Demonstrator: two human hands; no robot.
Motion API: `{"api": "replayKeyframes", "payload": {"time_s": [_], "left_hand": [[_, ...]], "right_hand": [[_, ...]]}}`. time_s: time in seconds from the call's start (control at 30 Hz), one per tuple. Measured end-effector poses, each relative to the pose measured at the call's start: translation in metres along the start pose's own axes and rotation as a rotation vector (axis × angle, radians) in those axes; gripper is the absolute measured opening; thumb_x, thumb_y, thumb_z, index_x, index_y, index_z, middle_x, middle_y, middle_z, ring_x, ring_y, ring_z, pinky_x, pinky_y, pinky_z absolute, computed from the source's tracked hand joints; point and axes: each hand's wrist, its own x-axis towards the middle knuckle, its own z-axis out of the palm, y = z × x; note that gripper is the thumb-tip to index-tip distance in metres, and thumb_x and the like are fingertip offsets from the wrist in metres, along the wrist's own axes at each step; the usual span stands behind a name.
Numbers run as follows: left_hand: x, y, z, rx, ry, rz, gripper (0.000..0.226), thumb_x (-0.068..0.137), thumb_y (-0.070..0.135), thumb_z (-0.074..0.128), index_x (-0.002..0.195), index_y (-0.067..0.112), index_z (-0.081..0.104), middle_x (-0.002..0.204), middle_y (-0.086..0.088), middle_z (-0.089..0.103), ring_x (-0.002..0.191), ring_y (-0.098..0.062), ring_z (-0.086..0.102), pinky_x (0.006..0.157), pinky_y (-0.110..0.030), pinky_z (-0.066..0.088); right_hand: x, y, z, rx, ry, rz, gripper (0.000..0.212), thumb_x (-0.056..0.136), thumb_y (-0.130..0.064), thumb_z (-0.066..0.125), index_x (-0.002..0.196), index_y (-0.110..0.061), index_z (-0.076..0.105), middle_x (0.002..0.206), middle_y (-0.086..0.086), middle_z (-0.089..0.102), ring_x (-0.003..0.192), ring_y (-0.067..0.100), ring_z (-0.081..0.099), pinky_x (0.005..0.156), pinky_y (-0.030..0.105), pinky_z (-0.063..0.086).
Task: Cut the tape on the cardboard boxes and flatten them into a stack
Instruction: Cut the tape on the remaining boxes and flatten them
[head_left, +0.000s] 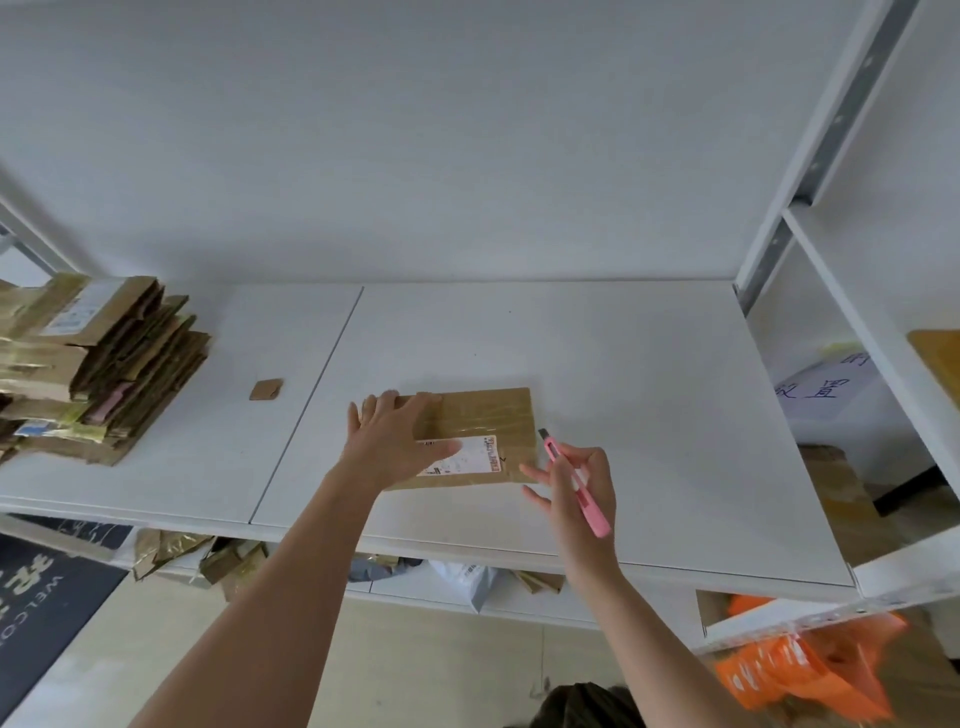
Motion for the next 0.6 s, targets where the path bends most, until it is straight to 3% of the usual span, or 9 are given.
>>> {"api": "replayKeyframes", "payload": {"time_s": [0.07, 0.17, 0.27, 0.33, 0.4, 0.43, 0.5, 0.6], "left_hand": [[-0.003, 0.003, -0.003, 0.053, 0.019, -0.066, 0.081, 0.072, 0.084, 0.053, 0.139, 0.041, 0.036, 0.136, -0.009, 0.042, 0.133, -0.036, 0.037, 0.116, -0.052, 0.021], [-0.013, 0.001, -0.004, 0.058, -0.015, -0.241, 0.092, 0.066, 0.093, 0.044, 0.135, 0.032, 0.041, 0.124, -0.006, 0.054, 0.116, -0.032, 0.055, 0.088, -0.042, 0.046], [-0.021, -0.006, 0.001, -0.092, 0.048, -0.395, 0.086, 0.076, 0.087, 0.041, 0.128, 0.018, 0.042, 0.106, -0.005, 0.064, 0.092, -0.028, 0.067, 0.077, -0.039, 0.054], [-0.027, -0.009, 0.007, -0.373, 0.112, -0.488, 0.077, 0.089, 0.07, 0.047, 0.136, 0.012, 0.029, 0.091, -0.011, 0.066, 0.062, -0.028, 0.071, 0.06, -0.041, 0.06], [-0.032, -0.009, 0.01, -0.598, 0.163, -0.495, 0.072, 0.096, 0.053, 0.05, 0.147, 0.019, 0.011, 0.084, -0.015, 0.063, 0.044, -0.028, 0.066, 0.044, -0.036, 0.057], [-0.034, -0.008, 0.011, -0.667, 0.176, -0.483, 0.072, 0.097, 0.047, 0.05, 0.15, 0.022, 0.007, 0.086, -0.015, 0.061, 0.043, -0.028, 0.066, 0.043, -0.036, 0.057], [-0.034, -0.006, 0.01, -0.767, 0.182, -0.48, 0.07, 0.1, 0.038, 0.048, 0.152, 0.016, 0.007, 0.089, -0.015, 0.059, 0.045, -0.028, 0.067, 0.047, -0.038, 0.059], [-0.039, -0.001, 0.008, -0.724, 0.101, -0.518, 0.076, 0.099, 0.037, 0.052, 0.151, -0.001, 0.01, 0.082, -0.011, 0.062, 0.045, -0.023, 0.066, 0.046, -0.032, 0.056]], "right_hand": [[0.008, -0.005, 0.011, 0.069, -0.011, 0.033, 0.002, 0.102, -0.011, 0.049, 0.1, -0.011, 0.048, 0.124, 0.005, 0.062, 0.101, 0.024, 0.072, 0.086, 0.044, 0.059], [0.026, -0.014, 0.025, 0.156, 0.006, 0.077, 0.006, 0.102, -0.012, 0.051, 0.097, -0.013, 0.048, 0.125, 0.012, 0.061, 0.106, 0.026, 0.07, 0.088, 0.047, 0.058], [0.029, -0.015, 0.032, 0.067, -0.021, 0.007, 0.006, 0.103, -0.013, 0.048, 0.099, -0.017, 0.05, 0.131, 0.009, 0.059, 0.104, 0.023, 0.071, 0.087, 0.046, 0.058], [0.018, -0.008, 0.035, -0.001, -0.041, -0.015, 0.006, 0.103, -0.013, 0.048, 0.1, -0.017, 0.051, 0.131, 0.007, 0.06, 0.102, 0.019, 0.071, 0.085, 0.043, 0.059], [0.004, 0.0, 0.037, -0.04, -0.065, -0.037, 0.005, 0.103, -0.016, 0.048, 0.102, -0.017, 0.052, 0.124, 0.0, 0.064, 0.101, 0.022, 0.071, 0.084, 0.047, 0.059], [-0.003, 0.004, 0.04, -0.053, -0.074, -0.055, 0.005, 0.103, -0.019, 0.049, 0.101, -0.019, 0.053, 0.113, -0.002, 0.066, 0.098, 0.029, 0.07, 0.083, 0.054, 0.058], [-0.009, 0.009, 0.046, -0.072, -0.065, -0.093, 0.005, 0.098, -0.027, 0.052, 0.096, -0.025, 0.055, 0.093, 0.01, 0.06, 0.089, 0.049, 0.06, 0.075, 0.069, 0.05], [0.003, 0.006, 0.05, -0.07, -0.009, -0.071, 0.005, 0.096, -0.027, 0.054, 0.092, -0.026, 0.056, 0.094, 0.01, 0.063, 0.093, 0.044, 0.061, 0.077, 0.067, 0.051]]}}
